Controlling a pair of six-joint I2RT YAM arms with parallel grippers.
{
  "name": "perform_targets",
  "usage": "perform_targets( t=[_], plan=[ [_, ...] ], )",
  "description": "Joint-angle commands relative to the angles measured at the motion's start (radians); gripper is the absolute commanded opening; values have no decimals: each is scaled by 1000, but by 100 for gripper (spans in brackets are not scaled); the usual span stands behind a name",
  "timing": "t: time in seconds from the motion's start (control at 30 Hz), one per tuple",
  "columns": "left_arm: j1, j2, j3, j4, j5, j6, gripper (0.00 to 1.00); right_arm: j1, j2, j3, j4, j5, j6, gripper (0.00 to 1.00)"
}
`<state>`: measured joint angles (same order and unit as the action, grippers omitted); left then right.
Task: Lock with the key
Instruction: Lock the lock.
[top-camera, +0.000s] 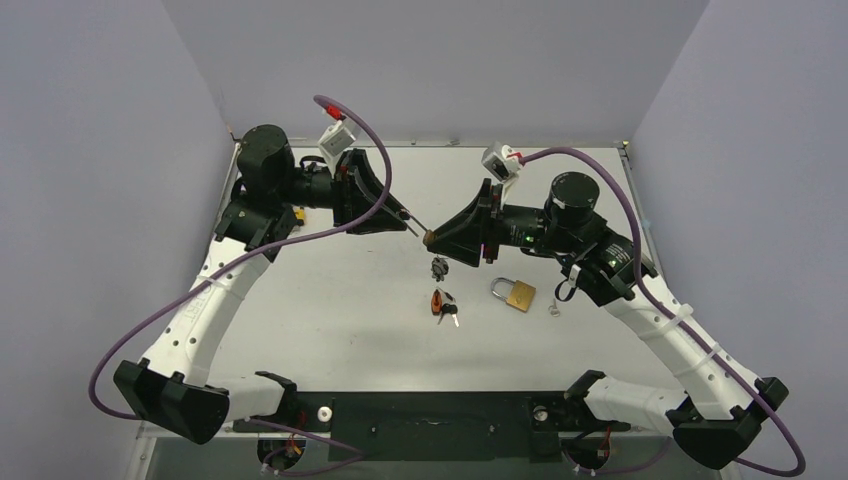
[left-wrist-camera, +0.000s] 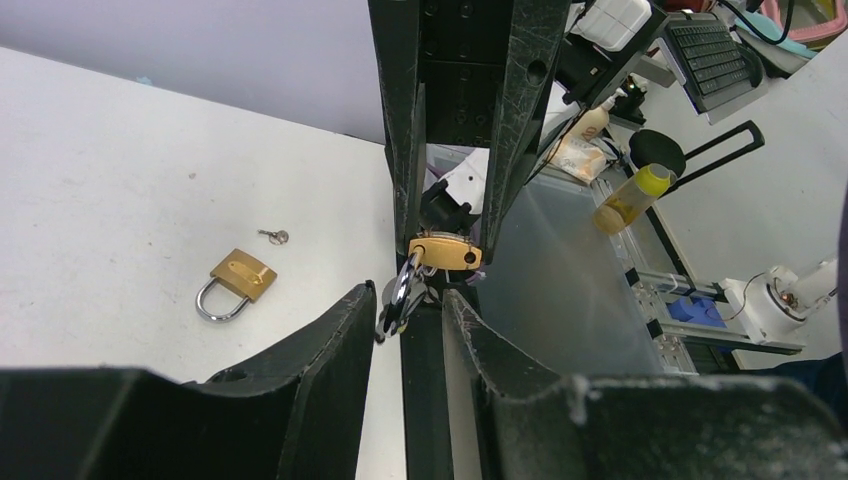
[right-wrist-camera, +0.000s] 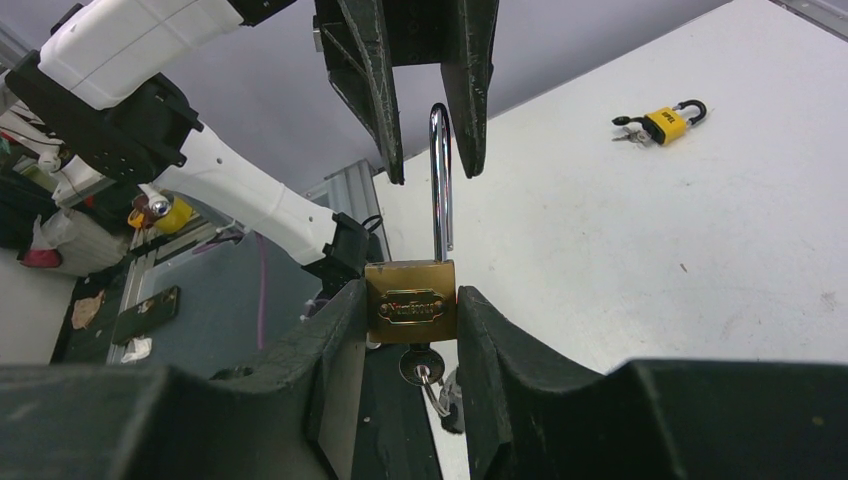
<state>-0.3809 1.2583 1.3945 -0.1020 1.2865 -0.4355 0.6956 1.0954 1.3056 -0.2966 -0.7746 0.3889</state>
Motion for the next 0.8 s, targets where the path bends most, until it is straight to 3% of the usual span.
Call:
perform_targets(
  t=[0.0,0.37,0.53,0.57,0.63,0.77],
  plan=[
    [-6,1,65,-32,-11,46,28,6,1,8,33,16,-31,0],
    [-10,18,74,-105,-41,98,20,7,15,14,5,34,-54,0],
    [-21,27,78,-147,-78,120,10,7,19,15,3,39,-58,0],
    [-23,29,79,-148,-93,115,2,8,20,15,2,43,-61,0],
    [-27,29,81,-144,-138,99,0,8,18,15,-3,60,-67,0],
    [-34,13,72,-90,-224,33,0,8,12,10,2,92,-81,34]
  ],
)
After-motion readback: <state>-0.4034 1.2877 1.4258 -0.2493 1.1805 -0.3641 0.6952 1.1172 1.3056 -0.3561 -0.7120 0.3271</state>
